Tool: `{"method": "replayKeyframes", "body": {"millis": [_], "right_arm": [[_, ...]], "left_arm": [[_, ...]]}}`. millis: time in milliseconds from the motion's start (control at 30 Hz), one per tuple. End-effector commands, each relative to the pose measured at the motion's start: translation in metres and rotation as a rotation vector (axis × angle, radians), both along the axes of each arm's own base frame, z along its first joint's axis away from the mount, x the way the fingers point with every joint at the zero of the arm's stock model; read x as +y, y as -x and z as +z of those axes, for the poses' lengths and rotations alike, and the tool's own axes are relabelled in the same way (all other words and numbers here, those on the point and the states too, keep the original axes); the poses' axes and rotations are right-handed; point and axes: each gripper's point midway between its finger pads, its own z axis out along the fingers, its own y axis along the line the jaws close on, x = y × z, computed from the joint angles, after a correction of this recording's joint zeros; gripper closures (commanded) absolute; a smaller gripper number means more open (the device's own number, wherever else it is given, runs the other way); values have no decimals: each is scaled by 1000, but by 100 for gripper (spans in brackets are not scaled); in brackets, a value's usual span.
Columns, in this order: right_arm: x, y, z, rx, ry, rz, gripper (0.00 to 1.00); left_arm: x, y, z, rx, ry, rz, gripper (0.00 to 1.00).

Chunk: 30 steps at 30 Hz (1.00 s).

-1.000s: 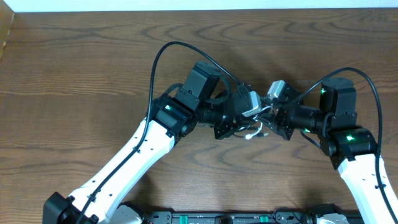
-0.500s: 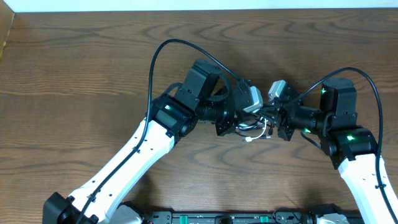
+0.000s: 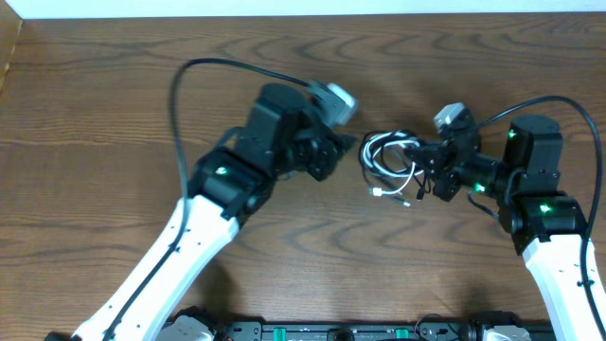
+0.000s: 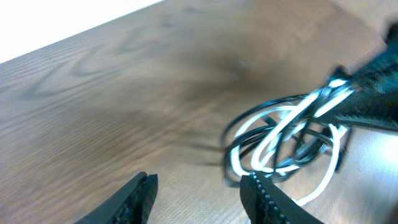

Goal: Untangle cables

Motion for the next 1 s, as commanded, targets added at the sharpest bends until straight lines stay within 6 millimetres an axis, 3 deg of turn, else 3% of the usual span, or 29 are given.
{"method": "replayKeyframes", "body": {"millis": [0, 167, 333, 667, 967], "right_arm": [[-3, -4, 10, 75, -93, -66, 99], [-2, -6, 15, 78, -119, -73, 99], [-1, -11, 23, 146, -211, -130, 99], [0, -19, 41, 161, -311, -164, 99], [12, -11, 68, -22, -300, 5, 99]], "left_arm": [[18, -10, 16, 38, 78, 164, 50], [16, -8, 18, 115, 153, 216, 49], [12, -7, 18, 224, 257, 300, 35], [-22, 8, 33, 202, 309, 216, 21], [-8, -1, 37, 228, 355, 276, 20]]}}
